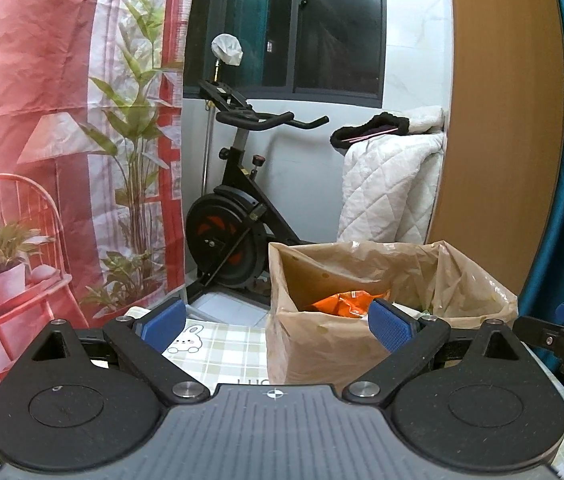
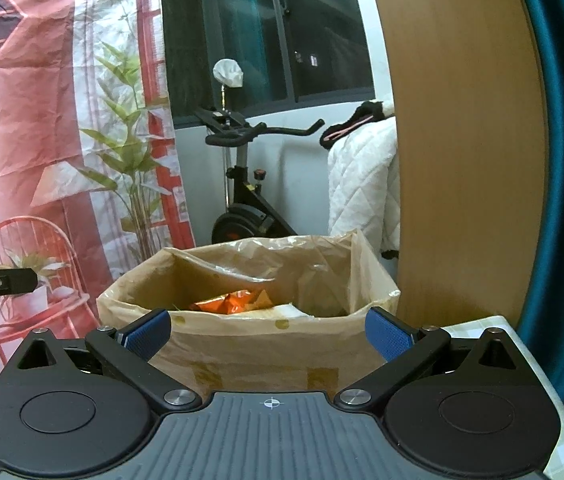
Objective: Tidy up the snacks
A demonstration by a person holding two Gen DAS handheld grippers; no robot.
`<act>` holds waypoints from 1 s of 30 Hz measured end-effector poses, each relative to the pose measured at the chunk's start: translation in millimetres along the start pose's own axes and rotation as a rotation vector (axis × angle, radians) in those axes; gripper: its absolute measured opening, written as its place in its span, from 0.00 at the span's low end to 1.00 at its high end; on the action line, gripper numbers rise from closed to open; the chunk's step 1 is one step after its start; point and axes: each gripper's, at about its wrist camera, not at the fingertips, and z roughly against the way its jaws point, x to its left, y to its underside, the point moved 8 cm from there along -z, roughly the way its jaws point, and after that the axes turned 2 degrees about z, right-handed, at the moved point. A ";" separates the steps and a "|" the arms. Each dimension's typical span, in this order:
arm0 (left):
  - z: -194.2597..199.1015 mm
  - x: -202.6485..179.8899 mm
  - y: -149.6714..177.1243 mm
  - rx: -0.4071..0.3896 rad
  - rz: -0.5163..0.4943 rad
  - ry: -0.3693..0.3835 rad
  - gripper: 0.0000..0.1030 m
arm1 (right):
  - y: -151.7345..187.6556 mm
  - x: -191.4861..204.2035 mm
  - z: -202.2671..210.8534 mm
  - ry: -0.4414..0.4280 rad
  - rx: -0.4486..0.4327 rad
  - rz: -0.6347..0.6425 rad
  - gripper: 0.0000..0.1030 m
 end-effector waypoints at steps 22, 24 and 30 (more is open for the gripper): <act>6.0 -0.7 0.0 -0.009 -0.009 -0.002 0.96 | -0.5 0.9 5.2 -0.002 -0.002 -0.001 0.99; 6.4 -0.3 0.1 -0.008 -0.008 -0.001 0.96 | 0.2 0.9 6.1 -0.002 -0.001 -0.002 0.99; 8.2 -0.2 1.4 -0.006 -0.007 0.003 0.96 | 0.4 0.7 5.9 -0.003 -0.001 -0.002 0.99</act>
